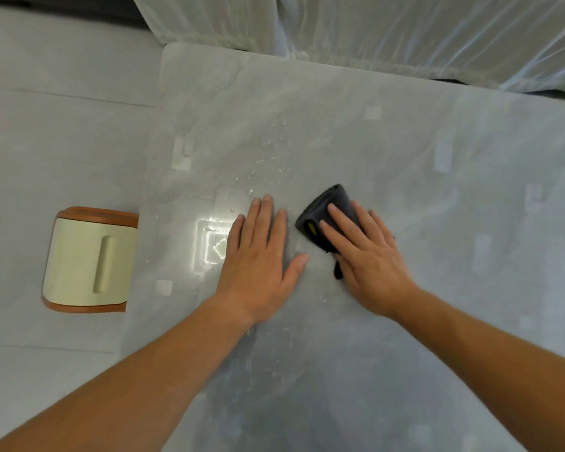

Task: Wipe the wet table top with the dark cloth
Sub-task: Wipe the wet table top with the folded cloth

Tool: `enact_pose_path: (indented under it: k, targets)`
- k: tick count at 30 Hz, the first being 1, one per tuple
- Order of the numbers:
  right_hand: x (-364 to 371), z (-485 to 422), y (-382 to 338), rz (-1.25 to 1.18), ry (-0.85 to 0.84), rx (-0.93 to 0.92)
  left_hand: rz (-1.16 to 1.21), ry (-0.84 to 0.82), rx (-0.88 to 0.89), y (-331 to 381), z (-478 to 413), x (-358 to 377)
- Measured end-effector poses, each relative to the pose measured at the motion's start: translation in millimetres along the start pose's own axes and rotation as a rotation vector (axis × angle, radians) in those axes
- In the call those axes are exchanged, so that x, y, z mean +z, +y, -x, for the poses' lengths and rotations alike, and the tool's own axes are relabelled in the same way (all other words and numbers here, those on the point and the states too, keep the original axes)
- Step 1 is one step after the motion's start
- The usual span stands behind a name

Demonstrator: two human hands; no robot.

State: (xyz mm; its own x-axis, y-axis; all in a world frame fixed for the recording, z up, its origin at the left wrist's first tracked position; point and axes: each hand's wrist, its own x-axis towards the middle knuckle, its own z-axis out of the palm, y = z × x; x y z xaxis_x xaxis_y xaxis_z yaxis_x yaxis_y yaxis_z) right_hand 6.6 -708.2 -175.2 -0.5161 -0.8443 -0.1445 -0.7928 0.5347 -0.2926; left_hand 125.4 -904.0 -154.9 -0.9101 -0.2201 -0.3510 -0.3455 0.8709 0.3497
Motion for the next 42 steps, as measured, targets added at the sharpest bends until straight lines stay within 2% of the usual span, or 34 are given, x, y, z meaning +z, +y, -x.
enact_pose_path:
  k: [2,5,7,9,11,14,16,19,21,23,25,28,30,33,35,37,42]
  targets:
    - [-7,-10,16,-0.004,0.016,0.029,0.003,0.037,0.025,-6,7,0]
    - [-10,-31,8,-0.109,0.11,0.318,0.002,0.072,0.021,-12,23,5]
    - [0,-30,-15,-0.129,0.158,0.414,-0.012,0.077,0.0,-13,36,11]
    - [12,-9,-38,-0.08,0.15,0.32,-0.025,0.074,-0.029,-15,49,17]
    - [22,23,-48,-0.03,0.094,0.138,-0.035,0.078,-0.056,-16,60,25]
    - [21,54,-37,0.02,-0.025,-0.075,-0.041,0.07,-0.076,-14,68,30]
    - [12,43,-22,0.026,-0.015,-0.052,-0.047,0.092,-0.083,-13,64,30]
    - [7,22,-24,-0.075,0.058,0.257,-0.058,0.09,-0.07,-14,64,28]
    - [16,28,-45,-0.086,0.092,0.367,-0.014,0.087,-0.066,-16,71,28]
    - [27,56,-69,-0.041,0.094,0.285,0.026,0.1,-0.065,-16,80,29]
    - [39,92,-83,0.003,0.024,0.101,0.025,0.101,-0.071,-14,95,31]
    - [39,112,-70,0.035,-0.076,-0.096,0.028,0.081,-0.104,-8,123,36]
    - [35,100,-54,0.04,-0.046,-0.059,0.023,0.066,-0.116,-8,141,40]
    - [28,82,-52,-0.048,0.032,0.219,0.006,0.061,-0.119,-11,158,45]
    - [33,88,-70,-0.072,0.063,0.299,0.0,0.06,-0.133,-14,167,48]
    - [44,112,-93,-0.047,0.071,0.253,-0.017,0.049,-0.136,-18,175,51]
    - [59,171,-105,0.056,-0.056,-0.103,-0.05,0.024,-0.108,-20,190,59]
